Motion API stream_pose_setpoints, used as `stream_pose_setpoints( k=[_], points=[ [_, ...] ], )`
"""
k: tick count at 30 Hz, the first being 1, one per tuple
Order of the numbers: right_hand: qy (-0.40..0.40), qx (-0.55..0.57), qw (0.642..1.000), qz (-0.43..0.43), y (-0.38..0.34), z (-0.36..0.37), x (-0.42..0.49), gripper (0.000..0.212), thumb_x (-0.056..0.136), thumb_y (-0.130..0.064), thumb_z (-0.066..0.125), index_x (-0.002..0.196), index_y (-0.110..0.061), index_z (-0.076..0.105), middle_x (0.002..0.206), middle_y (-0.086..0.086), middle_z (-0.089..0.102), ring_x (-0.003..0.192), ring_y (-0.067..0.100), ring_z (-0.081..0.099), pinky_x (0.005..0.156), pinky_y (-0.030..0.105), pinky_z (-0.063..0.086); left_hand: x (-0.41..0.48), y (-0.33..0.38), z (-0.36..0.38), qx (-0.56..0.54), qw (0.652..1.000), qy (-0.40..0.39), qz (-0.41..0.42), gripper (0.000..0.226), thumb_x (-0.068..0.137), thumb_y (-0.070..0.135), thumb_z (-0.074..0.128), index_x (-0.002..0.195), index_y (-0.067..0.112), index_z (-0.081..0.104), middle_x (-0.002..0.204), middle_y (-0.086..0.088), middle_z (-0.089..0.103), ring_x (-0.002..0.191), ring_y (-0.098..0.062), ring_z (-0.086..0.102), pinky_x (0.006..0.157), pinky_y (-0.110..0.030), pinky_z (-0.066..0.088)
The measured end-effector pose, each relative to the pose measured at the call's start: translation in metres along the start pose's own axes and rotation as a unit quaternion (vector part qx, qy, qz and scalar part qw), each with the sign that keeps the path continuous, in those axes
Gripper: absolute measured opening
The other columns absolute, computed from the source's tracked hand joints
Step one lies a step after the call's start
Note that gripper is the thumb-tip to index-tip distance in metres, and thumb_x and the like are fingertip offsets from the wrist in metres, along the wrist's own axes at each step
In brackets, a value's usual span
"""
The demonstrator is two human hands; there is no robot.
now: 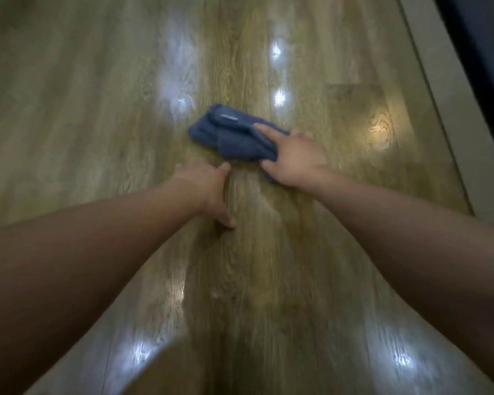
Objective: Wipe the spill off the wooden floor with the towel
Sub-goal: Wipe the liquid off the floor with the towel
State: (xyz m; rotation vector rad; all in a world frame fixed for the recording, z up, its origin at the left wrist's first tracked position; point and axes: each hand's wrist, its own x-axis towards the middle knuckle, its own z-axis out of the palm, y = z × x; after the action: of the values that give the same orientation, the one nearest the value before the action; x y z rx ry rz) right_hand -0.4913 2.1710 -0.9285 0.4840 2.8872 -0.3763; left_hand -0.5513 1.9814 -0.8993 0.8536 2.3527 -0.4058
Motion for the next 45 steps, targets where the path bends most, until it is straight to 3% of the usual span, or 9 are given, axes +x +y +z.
stream_pose_setpoints(
  k=[4, 8, 13, 18, 24, 27, 29, 37, 45],
  points=[
    [0.057, 0.042, 0.972, 0.225, 0.135, -0.028, -0.006, 0.081, 0.084, -0.053, 0.053, 0.153, -0.047, 0.012, 0.145, 0.020, 0.046, 0.126, 0.042, 0.050, 0.104, 0.047, 0.042, 0.021, -0.031, -0.014, -0.078, 0.991, -0.081, -0.078, 0.159, 0.039, 0.072, 0.086, 0.133, 0.052, -0.040, 0.150, -0.008, -0.046, 0.134, -0.062, -0.026, 0.109, -0.075, 0.017],
    [0.051, 0.069, 0.927, 0.365, 0.204, -0.055, 0.008, 0.087, 0.089, -0.050, 0.054, 0.157, -0.019, 0.010, 0.152, 0.023, 0.036, 0.136, 0.048, 0.038, 0.111, 0.054, 0.034, 0.045, -0.035, -0.013, -0.118, 0.980, -0.129, -0.092, 0.169, 0.027, 0.061, 0.092, 0.106, 0.054, -0.057, 0.123, -0.008, -0.068, 0.119, -0.065, -0.042, 0.102, -0.082, 0.016],
    [0.106, 0.072, 0.924, 0.360, 0.125, -0.039, 0.073, 0.081, 0.088, -0.056, 0.041, 0.156, -0.026, 0.010, 0.154, 0.023, 0.034, 0.139, 0.045, 0.034, 0.109, 0.053, 0.033, 0.052, -0.032, -0.018, -0.118, 0.974, -0.158, -0.108, 0.173, 0.023, 0.060, 0.092, 0.104, 0.049, -0.061, 0.109, -0.012, -0.074, 0.112, -0.068, -0.045, 0.095, -0.087, 0.012],
    [0.048, 0.048, 0.987, 0.142, -0.020, -0.025, 0.138, 0.076, 0.093, -0.057, 0.041, 0.157, -0.037, 0.006, 0.147, 0.022, 0.040, 0.125, 0.041, 0.050, 0.097, 0.044, 0.044, 0.047, -0.032, -0.024, -0.155, 0.967, -0.179, -0.096, 0.170, 0.039, 0.049, 0.097, 0.115, 0.052, -0.054, 0.106, -0.008, -0.076, 0.109, -0.061, -0.052, 0.091, -0.090, 0.005],
    [0.070, 0.010, 0.990, 0.118, -0.041, -0.014, 0.159, 0.075, 0.088, -0.062, 0.044, 0.154, -0.043, 0.014, 0.131, 0.015, 0.040, 0.111, 0.037, 0.050, 0.090, 0.045, 0.043, 0.045, -0.035, -0.024, -0.193, 0.964, -0.168, -0.069, 0.161, 0.048, 0.056, 0.092, 0.125, 0.051, -0.048, 0.120, -0.010, -0.071, 0.113, -0.059, -0.052, 0.091, -0.090, -0.001],
    [0.098, -0.001, 0.988, 0.117, -0.033, -0.015, 0.185, 0.076, 0.086, -0.063, 0.044, 0.154, -0.043, 0.016, 0.123, 0.014, 0.043, 0.106, 0.034, 0.051, 0.088, 0.044, 0.044, 0.072, -0.063, -0.039, -0.154, 0.986, 0.056, 0.018, 0.101, 0.080, 0.079, 0.048, 0.154, 0.039, -0.008, 0.162, -0.008, -0.022, 0.144, -0.041, -0.029, 0.106, -0.080, -0.005],
    [0.104, -0.005, 0.987, 0.119, -0.029, -0.021, 0.212, 0.076, 0.085, -0.064, 0.045, 0.153, -0.043, 0.018, 0.124, 0.014, 0.044, 0.109, 0.034, 0.050, 0.090, 0.045, 0.044, 0.118, -0.086, -0.064, -0.155, 0.969, 0.187, 0.032, 0.082, 0.089, 0.074, 0.030, 0.155, 0.034, 0.004, 0.166, -0.002, -0.008, 0.150, -0.030, -0.018, 0.111, -0.073, -0.004],
    [0.131, -0.024, 0.984, 0.114, 0.004, -0.062, 0.379, 0.077, 0.084, -0.064, 0.046, 0.153, -0.042, 0.020, 0.136, 0.019, 0.044, 0.122, 0.042, 0.048, 0.100, 0.048, 0.040, 0.200, -0.081, -0.063, -0.131, 0.961, 0.242, 0.006, 0.082, 0.091, 0.071, 0.017, 0.158, 0.027, -0.001, 0.165, -0.010, -0.013, 0.146, -0.044, -0.023, 0.108, -0.074, -0.007],
    [0.101, 0.011, 0.989, 0.106, 0.050, -0.100, 0.434, 0.075, 0.081, -0.062, 0.048, 0.149, -0.050, 0.019, 0.136, 0.017, 0.045, 0.122, 0.041, 0.049, 0.098, 0.048, 0.043, 0.201, -0.080, -0.068, -0.137, 0.968, 0.209, 0.015, 0.084, 0.083, 0.069, 0.043, 0.152, 0.021, 0.037, 0.161, -0.014, 0.024, 0.148, -0.048, 0.011, 0.106, -0.079, 0.012]
  ],
)
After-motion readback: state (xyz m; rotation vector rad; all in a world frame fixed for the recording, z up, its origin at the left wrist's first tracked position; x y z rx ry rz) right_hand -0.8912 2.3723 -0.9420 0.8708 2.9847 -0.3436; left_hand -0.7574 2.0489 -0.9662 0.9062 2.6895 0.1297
